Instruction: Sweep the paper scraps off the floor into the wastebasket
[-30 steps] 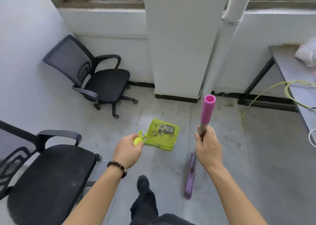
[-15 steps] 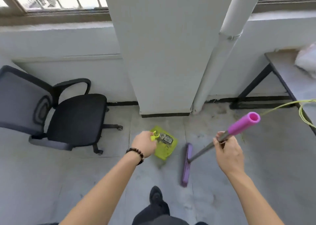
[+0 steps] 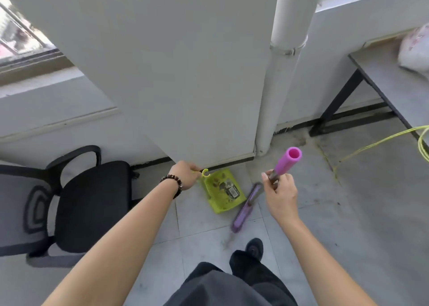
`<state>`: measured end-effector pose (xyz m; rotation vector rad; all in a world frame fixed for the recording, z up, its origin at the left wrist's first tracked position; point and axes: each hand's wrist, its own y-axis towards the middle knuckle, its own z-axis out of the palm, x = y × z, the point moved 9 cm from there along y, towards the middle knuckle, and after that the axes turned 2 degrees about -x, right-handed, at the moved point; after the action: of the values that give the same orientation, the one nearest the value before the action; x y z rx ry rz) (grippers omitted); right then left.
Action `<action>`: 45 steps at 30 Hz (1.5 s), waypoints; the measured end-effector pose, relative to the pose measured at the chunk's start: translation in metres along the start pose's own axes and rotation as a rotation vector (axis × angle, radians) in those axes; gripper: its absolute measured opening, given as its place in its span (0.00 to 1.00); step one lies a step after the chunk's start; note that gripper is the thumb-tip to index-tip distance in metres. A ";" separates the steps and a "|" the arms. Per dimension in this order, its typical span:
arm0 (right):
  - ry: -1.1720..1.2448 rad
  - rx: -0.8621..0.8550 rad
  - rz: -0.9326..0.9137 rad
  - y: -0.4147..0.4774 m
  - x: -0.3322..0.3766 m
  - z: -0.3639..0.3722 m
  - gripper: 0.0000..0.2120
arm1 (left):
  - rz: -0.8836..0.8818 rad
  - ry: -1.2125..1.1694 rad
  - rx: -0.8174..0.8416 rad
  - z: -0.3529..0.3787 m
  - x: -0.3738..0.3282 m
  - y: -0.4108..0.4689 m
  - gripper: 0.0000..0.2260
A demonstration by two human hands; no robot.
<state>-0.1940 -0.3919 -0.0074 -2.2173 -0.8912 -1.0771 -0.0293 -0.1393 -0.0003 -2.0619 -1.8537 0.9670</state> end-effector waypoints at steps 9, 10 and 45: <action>-0.018 0.054 0.004 0.050 0.033 0.047 0.13 | 0.079 0.185 0.099 -0.023 -0.025 0.075 0.14; -0.038 0.050 -0.004 0.051 0.037 0.052 0.14 | 0.112 0.212 0.119 -0.025 -0.031 0.087 0.14; -0.425 0.163 0.043 0.169 0.146 0.231 0.17 | -0.129 -0.800 0.063 -0.100 0.059 0.219 0.19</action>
<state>0.1104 -0.2964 -0.0427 -2.3513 -1.0554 -0.4955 0.2063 -0.0987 -0.0645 -1.5930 -2.1971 1.9788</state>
